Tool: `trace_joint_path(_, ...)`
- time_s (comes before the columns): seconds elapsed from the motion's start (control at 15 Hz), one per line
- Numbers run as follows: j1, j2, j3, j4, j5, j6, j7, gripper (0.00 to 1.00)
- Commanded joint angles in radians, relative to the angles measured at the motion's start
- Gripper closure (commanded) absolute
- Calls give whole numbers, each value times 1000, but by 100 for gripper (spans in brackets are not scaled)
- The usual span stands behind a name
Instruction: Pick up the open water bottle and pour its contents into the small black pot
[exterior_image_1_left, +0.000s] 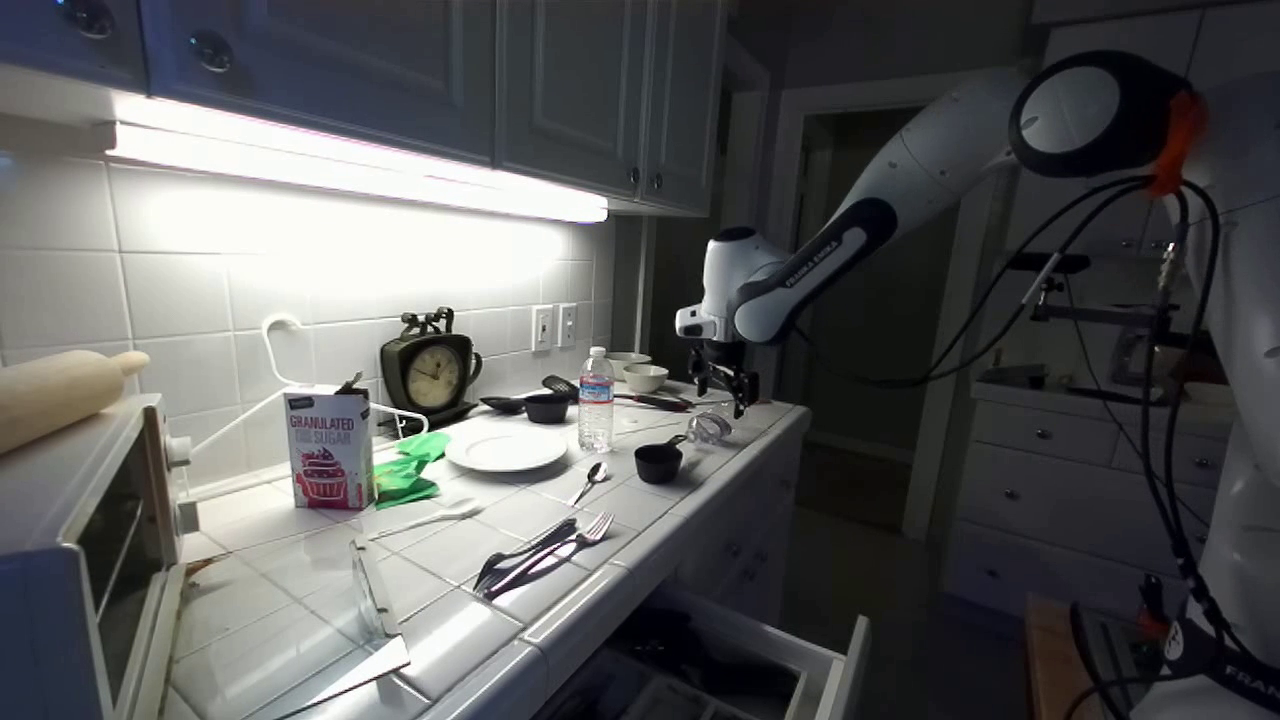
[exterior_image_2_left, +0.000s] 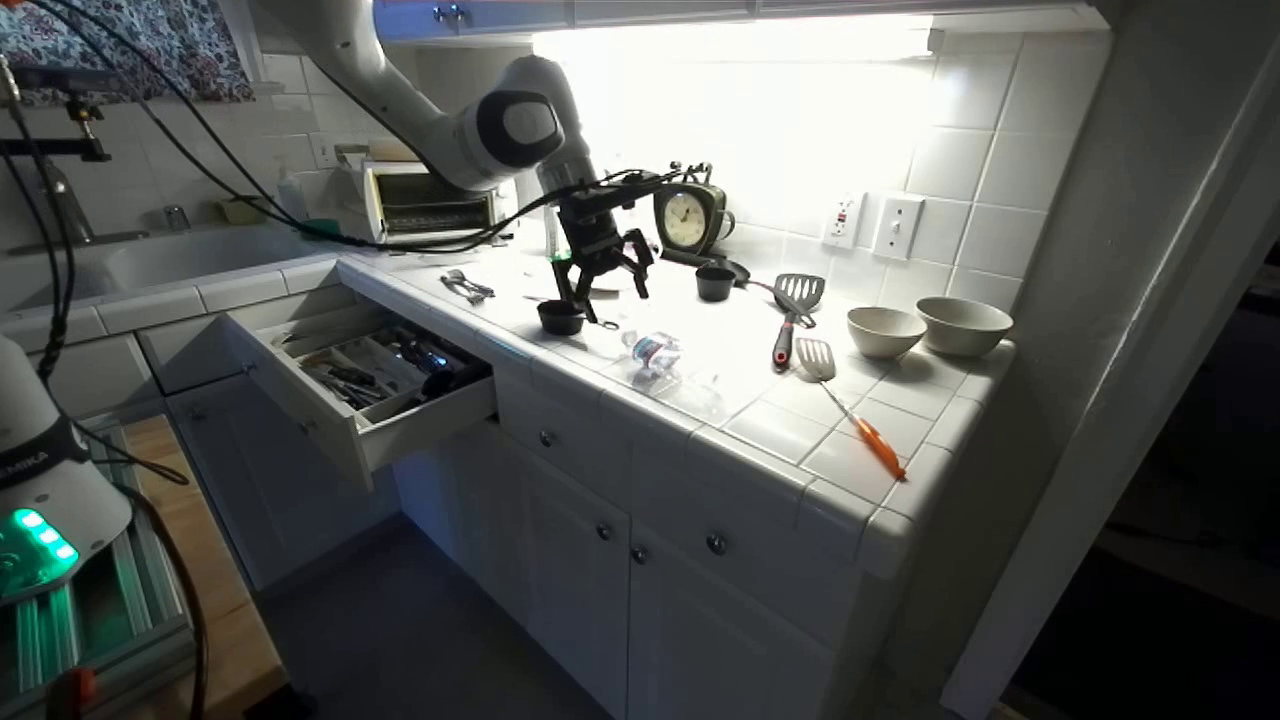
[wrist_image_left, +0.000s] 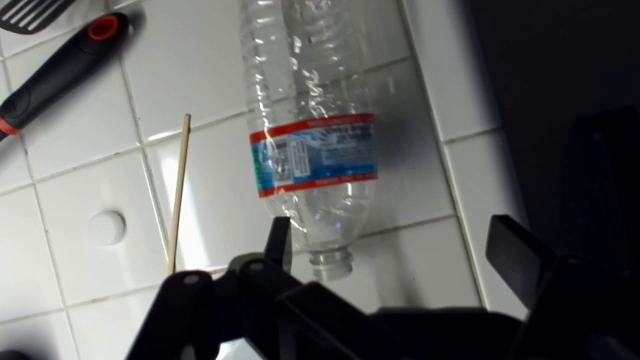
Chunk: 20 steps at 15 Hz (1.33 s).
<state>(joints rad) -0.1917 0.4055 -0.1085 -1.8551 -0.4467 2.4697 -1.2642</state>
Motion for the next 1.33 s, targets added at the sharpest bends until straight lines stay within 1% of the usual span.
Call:
trace_joint_path(0.0, -5, -96, 66, -35, 184, -132, -7, 0)
trace_joint_path(0.07, 5, -113, 70, -33, 223, -166, 35, 0)
trace_joint_path(0.13, 27, -128, 60, -23, 227, -218, 103, 0)
trace_joint_path(0.27, 49, -162, 60, -29, 247, -252, 213, 0)
trace_joint_path(0.53, 81, -206, 66, -30, 291, -284, 425, 0)
trace_joint_path(0.73, 93, -207, 73, -25, 334, -288, 569, 0)
trace_joint_path(0.93, 90, -208, 89, -21, 422, -312, 664, 0)
trace_joint_path(1.27, 78, -220, 100, -26, 592, -294, 771, 0)
